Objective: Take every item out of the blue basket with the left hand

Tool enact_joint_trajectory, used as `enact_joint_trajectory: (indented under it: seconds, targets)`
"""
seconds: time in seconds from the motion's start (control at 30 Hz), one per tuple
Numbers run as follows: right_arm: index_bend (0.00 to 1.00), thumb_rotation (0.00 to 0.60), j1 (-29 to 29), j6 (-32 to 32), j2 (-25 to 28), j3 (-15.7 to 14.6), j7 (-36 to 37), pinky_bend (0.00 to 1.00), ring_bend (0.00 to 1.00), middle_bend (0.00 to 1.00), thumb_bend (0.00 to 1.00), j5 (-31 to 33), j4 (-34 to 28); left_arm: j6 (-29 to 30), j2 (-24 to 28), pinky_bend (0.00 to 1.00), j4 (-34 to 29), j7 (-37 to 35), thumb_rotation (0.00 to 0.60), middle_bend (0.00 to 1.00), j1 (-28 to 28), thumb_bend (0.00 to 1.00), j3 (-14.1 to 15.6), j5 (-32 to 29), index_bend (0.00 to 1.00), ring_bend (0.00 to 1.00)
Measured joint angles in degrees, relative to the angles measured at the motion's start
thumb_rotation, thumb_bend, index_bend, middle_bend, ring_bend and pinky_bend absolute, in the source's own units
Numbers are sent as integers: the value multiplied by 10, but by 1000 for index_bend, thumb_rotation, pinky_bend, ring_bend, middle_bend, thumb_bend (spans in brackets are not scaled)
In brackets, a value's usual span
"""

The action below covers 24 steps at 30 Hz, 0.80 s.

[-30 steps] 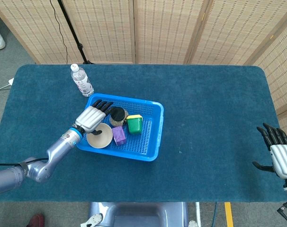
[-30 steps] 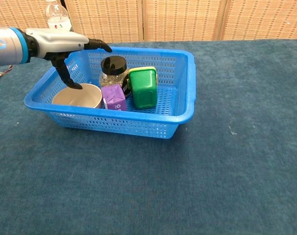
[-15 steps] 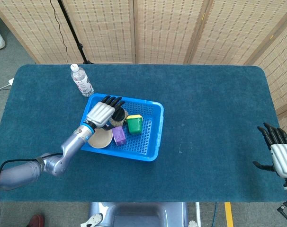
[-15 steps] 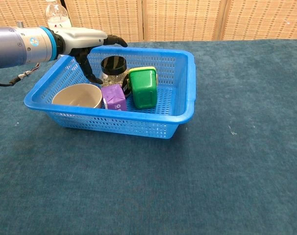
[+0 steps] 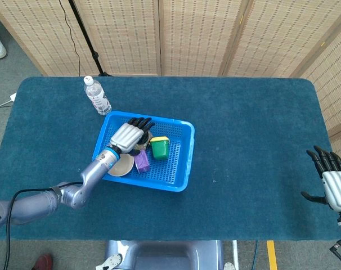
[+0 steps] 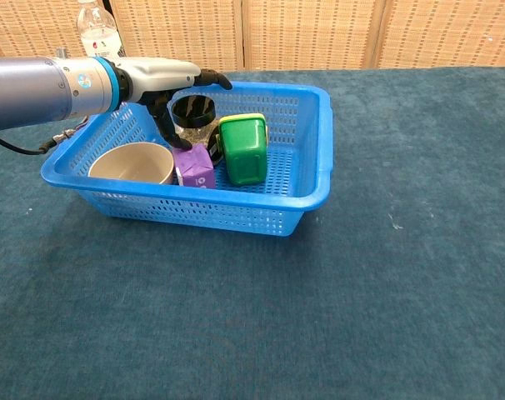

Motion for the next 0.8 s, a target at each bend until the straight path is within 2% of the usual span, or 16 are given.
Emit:
enact_joint_trajectory:
  seconds: [0.17, 0.3, 0.8]
  targets:
    - [0, 600, 2, -4, 0, -1, 2, 0, 0, 0, 0, -2, 1, 4, -6, 149, 6, 6, 600, 0, 0, 204, 4, -9, 10, 0]
    - [0, 600, 1, -2, 1, -1, 3, 0, 0, 0, 0, -3, 1, 6, -15, 223, 12, 6, 600, 0, 0, 206, 5, -13, 91, 33]
    - [0, 600, 1, -3, 1, -1, 7, 0, 0, 0, 0, -3, 3, 80, -6, 226, -12, -28, 600, 0, 32, 206, 2, 43, 103, 43]
